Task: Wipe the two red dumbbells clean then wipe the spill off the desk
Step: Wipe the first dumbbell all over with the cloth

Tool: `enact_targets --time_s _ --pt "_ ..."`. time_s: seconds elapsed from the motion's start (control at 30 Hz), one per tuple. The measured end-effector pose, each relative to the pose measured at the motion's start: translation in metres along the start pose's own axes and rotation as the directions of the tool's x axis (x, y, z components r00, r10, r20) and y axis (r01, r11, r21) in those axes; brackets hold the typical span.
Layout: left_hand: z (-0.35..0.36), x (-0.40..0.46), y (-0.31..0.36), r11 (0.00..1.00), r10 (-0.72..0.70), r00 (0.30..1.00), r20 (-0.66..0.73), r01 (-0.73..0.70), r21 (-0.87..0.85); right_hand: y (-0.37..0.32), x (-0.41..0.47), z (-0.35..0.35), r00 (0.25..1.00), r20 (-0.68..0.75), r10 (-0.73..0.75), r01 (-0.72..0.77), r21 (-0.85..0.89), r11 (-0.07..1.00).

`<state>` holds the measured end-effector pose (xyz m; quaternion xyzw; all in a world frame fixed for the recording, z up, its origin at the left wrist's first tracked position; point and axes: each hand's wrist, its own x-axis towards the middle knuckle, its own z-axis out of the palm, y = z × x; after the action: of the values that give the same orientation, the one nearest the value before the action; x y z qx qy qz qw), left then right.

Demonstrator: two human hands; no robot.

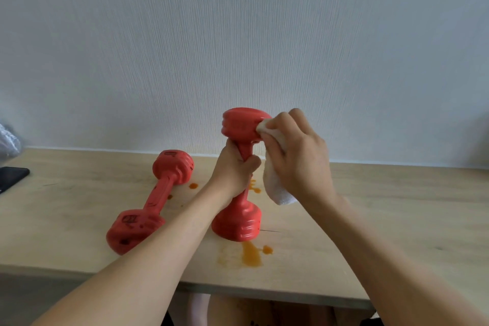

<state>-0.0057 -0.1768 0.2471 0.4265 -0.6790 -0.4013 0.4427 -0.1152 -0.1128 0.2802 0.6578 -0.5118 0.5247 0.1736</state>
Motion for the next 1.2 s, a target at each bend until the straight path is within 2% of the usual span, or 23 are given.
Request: enact_targets --time_s 0.07,0.2,0.47,0.7,0.9,1.03,1.2 --pt "0.000 -0.001 0.001 1.000 -0.002 1.000 0.014 0.002 -0.001 -0.001 -0.001 0.000 1.000 0.016 0.009 -0.009 0.026 1.000" --pt "-0.002 -0.003 0.001 0.994 -0.032 0.997 0.074 0.039 -0.104 0.012 -0.001 -0.004 0.961 0.103 0.255 -0.271 0.191 0.943" --pt "-0.007 -0.009 0.006 0.991 -0.003 0.987 0.162 0.025 -0.135 0.030 -0.004 0.005 0.889 0.178 0.423 -0.456 0.238 0.858" --pt "-0.012 -0.006 0.005 0.985 -0.033 0.994 0.100 0.049 -0.167 0.008 -0.002 0.001 0.942 0.092 0.324 -0.336 0.244 0.909" --pt "-0.010 -0.010 0.007 0.993 -0.003 0.988 0.155 0.022 -0.119 0.027 -0.002 0.007 0.884 0.172 0.435 -0.465 0.232 0.854" --pt "-0.011 -0.010 0.009 0.991 -0.012 0.988 0.154 0.033 -0.132 0.019 -0.002 0.003 0.892 0.134 0.432 -0.452 0.220 0.865" --pt "-0.012 -0.008 0.010 0.989 -0.021 0.992 0.123 0.038 -0.142 0.005 -0.004 -0.003 0.934 0.079 0.348 -0.357 0.198 0.913"
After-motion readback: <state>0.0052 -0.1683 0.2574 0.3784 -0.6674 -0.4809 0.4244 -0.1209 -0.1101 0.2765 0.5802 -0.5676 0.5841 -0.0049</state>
